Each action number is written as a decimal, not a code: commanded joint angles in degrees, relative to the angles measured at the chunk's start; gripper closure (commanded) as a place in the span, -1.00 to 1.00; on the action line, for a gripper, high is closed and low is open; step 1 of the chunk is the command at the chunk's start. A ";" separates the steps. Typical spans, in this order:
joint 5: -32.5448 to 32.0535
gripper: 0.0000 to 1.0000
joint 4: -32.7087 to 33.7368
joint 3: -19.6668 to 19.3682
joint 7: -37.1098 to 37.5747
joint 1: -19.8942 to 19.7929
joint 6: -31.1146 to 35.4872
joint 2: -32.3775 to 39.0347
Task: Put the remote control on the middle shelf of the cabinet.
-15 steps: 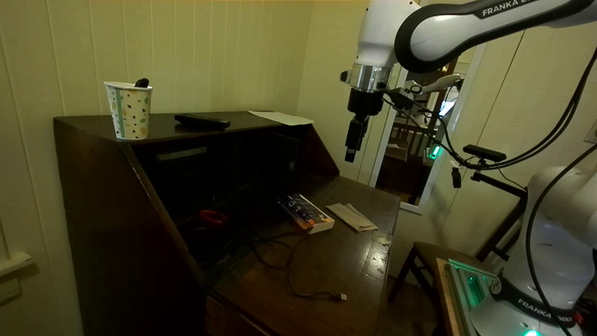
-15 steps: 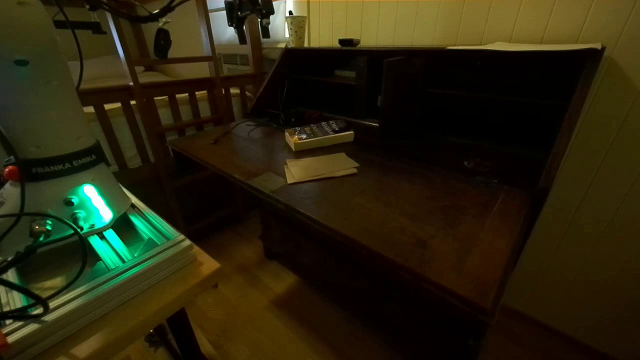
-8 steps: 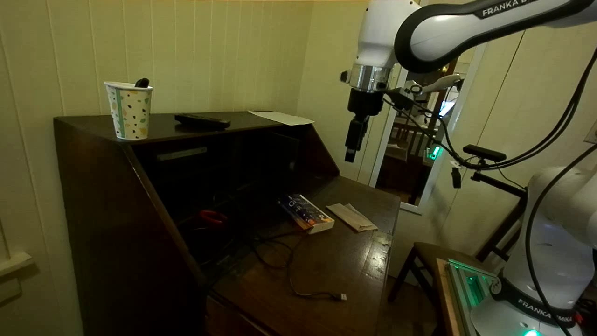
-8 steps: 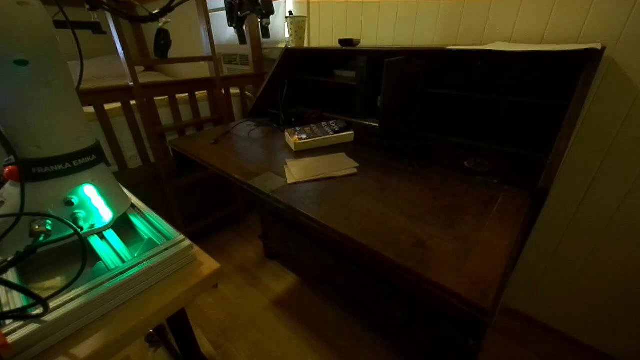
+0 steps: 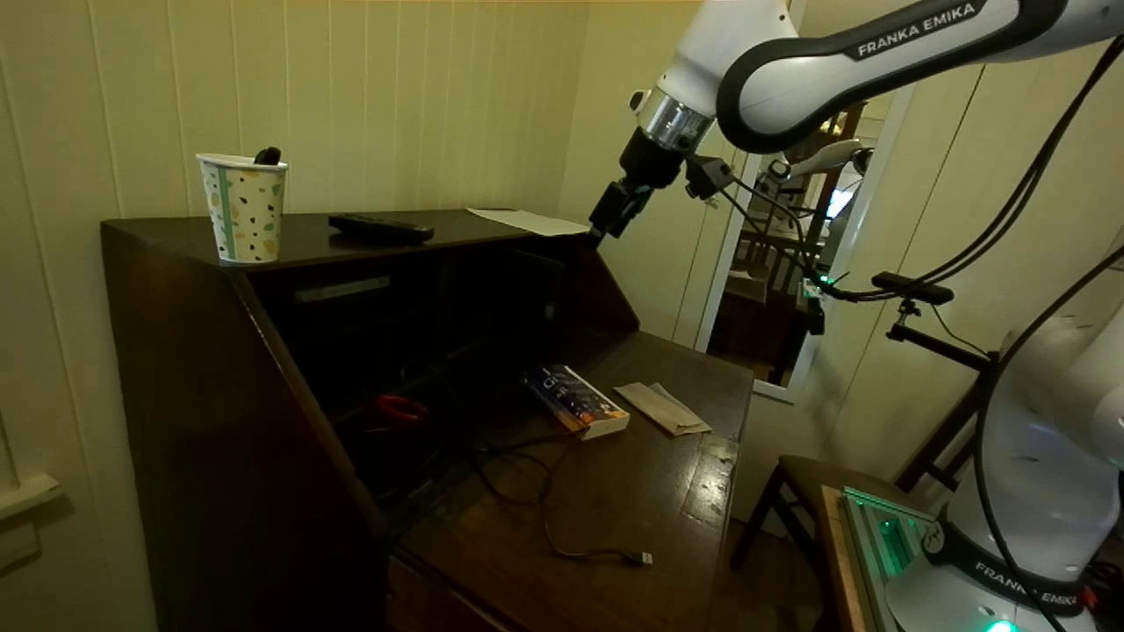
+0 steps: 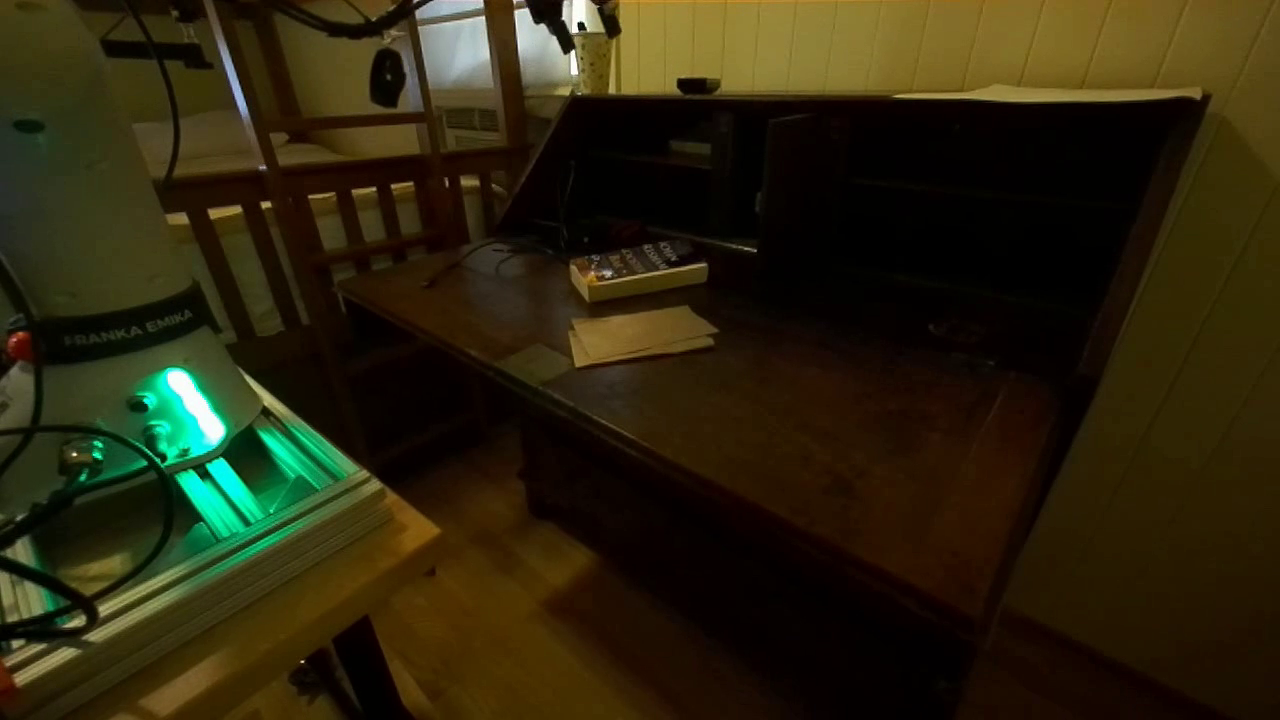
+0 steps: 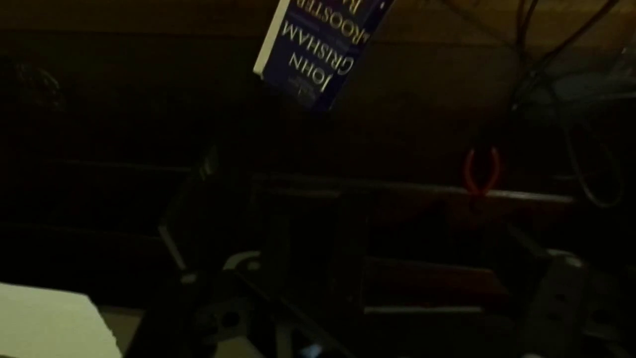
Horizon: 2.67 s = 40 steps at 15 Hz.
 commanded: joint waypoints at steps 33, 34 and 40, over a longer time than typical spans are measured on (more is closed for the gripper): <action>39.11 -1.00 45.22 1.67 -47.72 -3.72 -9.35 34.98; 38.12 -1.00 43.98 1.71 -48.86 -3.20 -5.26 35.04; 34.16 -1.00 50.13 3.91 -56.14 -4.05 -2.53 42.36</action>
